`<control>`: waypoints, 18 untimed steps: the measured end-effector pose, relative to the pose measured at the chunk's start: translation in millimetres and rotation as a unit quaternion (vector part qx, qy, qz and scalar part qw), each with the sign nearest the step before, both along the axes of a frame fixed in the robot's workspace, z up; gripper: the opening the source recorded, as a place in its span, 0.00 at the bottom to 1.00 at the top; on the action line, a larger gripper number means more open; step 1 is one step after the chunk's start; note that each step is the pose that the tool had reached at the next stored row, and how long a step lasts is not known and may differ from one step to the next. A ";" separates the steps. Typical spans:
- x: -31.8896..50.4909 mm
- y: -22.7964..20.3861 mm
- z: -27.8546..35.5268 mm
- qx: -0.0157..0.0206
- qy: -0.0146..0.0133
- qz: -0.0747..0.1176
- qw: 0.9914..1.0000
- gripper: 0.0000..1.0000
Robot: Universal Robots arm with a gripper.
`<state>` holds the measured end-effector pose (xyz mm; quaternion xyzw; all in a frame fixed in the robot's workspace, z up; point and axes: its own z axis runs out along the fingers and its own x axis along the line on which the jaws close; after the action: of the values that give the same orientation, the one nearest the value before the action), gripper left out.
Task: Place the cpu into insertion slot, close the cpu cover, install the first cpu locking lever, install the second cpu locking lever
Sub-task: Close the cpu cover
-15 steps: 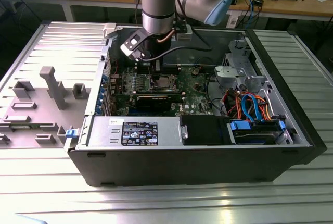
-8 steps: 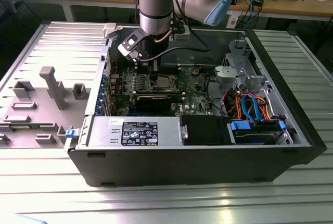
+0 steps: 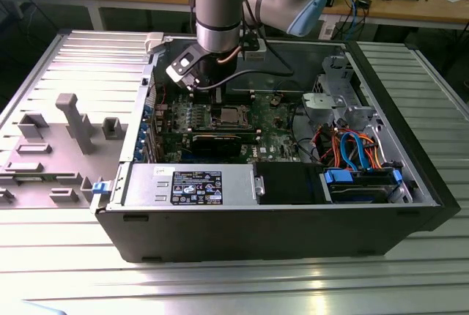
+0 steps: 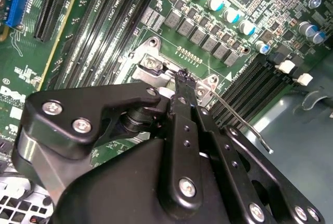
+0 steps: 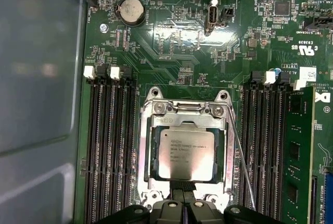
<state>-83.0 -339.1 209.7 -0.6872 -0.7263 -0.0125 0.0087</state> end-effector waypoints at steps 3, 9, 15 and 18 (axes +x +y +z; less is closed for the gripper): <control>-0.1 0.0 3.7 0.000 -0.002 0.000 1.000 0.11; -0.2 0.0 3.8 0.000 -0.002 0.000 1.000 0.11; -0.4 -0.8 3.7 0.000 -0.002 0.000 1.000 0.11; -0.4 -2.5 2.2 0.000 -0.003 0.000 1.000 0.11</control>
<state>-83.3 -341.6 211.9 -0.6871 -0.7264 -0.0143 0.0069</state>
